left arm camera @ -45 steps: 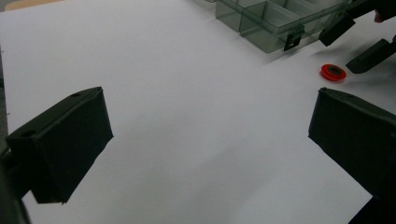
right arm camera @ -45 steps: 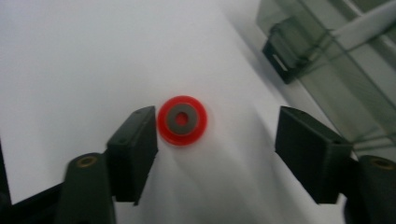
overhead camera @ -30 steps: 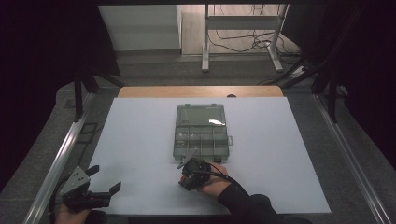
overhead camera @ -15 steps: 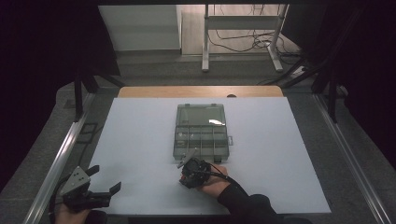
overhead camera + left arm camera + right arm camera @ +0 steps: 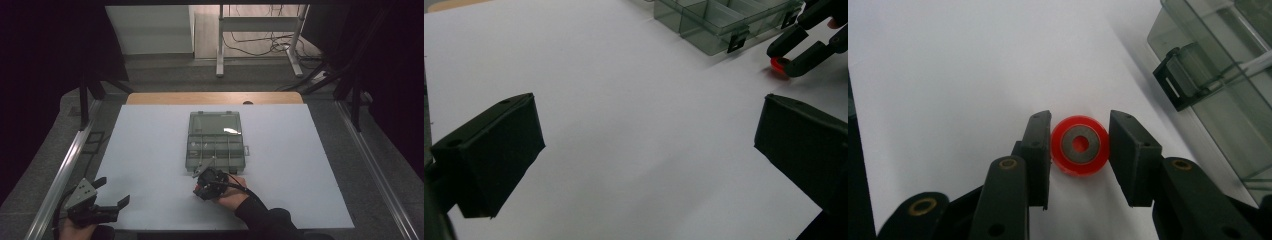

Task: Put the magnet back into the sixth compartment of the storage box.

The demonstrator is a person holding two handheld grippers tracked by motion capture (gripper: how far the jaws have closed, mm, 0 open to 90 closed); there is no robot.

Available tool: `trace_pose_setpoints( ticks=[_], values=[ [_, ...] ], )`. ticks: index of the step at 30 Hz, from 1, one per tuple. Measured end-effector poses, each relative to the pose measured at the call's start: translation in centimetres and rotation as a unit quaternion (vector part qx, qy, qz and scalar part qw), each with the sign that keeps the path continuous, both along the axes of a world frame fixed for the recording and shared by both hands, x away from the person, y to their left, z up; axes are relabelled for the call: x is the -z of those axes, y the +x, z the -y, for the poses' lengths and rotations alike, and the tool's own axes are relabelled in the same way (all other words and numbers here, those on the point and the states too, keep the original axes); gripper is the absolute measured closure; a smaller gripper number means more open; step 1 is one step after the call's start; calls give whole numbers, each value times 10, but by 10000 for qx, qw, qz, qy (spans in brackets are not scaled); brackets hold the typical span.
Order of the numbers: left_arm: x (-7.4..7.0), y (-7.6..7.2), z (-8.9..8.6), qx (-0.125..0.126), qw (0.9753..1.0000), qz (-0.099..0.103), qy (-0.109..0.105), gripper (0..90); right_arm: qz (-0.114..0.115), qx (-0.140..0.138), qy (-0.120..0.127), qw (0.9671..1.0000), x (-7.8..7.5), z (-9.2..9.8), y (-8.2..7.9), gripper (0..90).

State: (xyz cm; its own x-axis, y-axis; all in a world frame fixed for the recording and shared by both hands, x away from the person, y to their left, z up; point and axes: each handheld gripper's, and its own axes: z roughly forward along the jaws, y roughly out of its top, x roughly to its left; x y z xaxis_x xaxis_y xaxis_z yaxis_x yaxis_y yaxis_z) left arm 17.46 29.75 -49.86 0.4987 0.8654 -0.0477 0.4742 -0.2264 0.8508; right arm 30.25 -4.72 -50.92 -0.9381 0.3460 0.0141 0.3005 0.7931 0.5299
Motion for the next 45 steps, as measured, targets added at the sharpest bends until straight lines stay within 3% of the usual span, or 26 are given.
trace_pose_setpoints(
  ticks=[29, 45],
  values=[
    [0, 1, -1, -6, 10000, -8, -17, 1, -45, 126, 275, 9995, -15, 13, 8, 622],
    [0, 1, -1, -12, 10000, -13, -13, 1, 42, 283, 403, 9988, -24, 19, 14, 622]
  ],
)
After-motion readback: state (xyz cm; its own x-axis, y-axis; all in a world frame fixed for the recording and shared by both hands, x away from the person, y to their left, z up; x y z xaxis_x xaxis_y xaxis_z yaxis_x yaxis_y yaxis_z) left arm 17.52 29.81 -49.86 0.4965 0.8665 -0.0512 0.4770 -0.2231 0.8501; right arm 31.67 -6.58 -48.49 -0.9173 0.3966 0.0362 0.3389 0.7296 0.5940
